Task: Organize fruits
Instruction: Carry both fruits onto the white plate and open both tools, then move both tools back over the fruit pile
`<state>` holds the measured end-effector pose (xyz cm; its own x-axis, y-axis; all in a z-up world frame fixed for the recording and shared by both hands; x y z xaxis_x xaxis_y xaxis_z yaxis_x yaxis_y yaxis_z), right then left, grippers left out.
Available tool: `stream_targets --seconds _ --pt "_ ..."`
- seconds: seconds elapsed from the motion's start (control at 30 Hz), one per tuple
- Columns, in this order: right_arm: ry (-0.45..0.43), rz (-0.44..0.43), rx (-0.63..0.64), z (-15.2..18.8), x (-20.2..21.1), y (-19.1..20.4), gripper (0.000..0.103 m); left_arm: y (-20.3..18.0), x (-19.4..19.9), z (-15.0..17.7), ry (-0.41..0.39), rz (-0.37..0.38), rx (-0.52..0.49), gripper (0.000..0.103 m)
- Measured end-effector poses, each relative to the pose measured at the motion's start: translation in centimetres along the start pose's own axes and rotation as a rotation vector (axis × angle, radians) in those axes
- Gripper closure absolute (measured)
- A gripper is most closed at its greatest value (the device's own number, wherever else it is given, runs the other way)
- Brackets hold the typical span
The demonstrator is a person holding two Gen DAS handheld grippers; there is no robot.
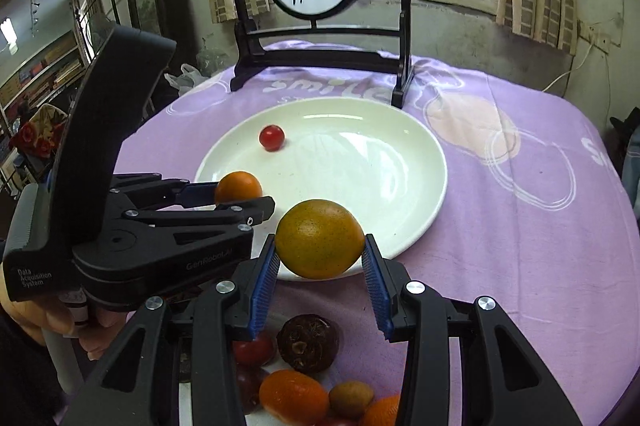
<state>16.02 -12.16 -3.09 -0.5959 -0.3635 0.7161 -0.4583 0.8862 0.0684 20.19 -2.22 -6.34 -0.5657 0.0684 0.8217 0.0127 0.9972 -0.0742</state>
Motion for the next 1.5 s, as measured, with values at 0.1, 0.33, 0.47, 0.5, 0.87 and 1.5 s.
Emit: stream_targets --seconds 0.1,0.33,0.47,0.5,0.87,1.5 --pt "0.024 0.007 -0.010 0.1 -1.0 -0.7 0.060 -0.3 -0.2 -0.2 -0.018 -0.002 -0.024 0.065" --pt "0.052 -0.022 -0.086 -0.2 -2.5 -1.9 0.059 -0.5 -0.4 -0.8 -0.022 0.018 0.006 0.065" --pt "0.052 -0.029 -0.125 0.0 -2.5 -2.4 0.053 -0.4 -0.4 -0.9 -0.019 0.045 0.040 0.061" --pt "0.041 -0.013 -0.132 -0.1 -2.2 -2.7 0.044 -0.3 -0.2 -1.0 -0.024 0.052 0.052 0.056" --pt "-0.015 0.020 -0.083 0.0 0.8 -2.5 0.029 -0.4 3.3 -0.5 -0.098 0.117 0.069 0.026" --pt "-0.001 0.051 -0.093 6.1 5.4 -2.8 0.029 1.9 8.2 6.8 -0.132 0.067 0.026 0.021"
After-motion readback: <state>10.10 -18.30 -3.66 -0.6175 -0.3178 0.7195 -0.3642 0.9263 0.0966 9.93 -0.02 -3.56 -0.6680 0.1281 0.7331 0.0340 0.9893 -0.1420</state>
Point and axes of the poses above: each gripper's, at about its wrist camera, not at the fingertips, and x roughly against the way its jaws point, y to its left, z to its underside, the point moved 8 cm from there along -x, roughly the way its jaws point, and after that the axes turned 2 degrees about x, right-handed, at the moved point
